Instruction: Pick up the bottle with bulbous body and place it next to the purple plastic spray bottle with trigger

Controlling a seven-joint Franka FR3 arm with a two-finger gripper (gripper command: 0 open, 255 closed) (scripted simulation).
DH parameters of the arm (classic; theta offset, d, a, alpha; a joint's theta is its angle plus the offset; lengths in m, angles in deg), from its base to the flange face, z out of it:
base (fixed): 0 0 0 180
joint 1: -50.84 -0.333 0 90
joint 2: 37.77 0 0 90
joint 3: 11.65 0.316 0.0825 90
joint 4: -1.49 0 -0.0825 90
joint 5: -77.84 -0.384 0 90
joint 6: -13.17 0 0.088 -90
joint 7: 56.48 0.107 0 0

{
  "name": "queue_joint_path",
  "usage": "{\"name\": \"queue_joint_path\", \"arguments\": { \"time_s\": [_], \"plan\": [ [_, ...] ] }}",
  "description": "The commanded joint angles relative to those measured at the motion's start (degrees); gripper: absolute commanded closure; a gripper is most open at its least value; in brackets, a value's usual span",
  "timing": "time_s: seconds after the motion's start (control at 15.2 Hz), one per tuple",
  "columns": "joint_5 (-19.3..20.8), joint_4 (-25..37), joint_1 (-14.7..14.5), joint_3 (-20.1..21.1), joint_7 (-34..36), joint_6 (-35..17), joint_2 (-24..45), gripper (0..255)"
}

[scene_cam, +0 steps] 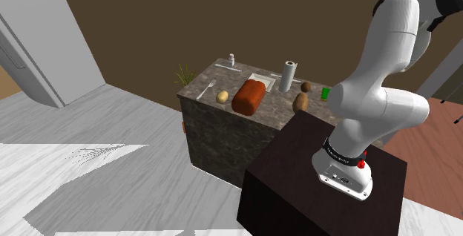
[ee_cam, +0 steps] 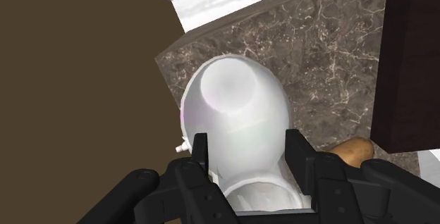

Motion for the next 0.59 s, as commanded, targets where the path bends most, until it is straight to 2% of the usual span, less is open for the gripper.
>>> {"name": "queue_joint_path", "arguments": {
  "time_s": [0.0,0.53],
  "plan": [
    [0.4,-2.8,-1.6,-0.4,-0.4,-2.0,-0.4,255],
    [1.2,-12.3,-6.3,-1.6,-2.0,-9.0,-1.3,255]
  ]
}}
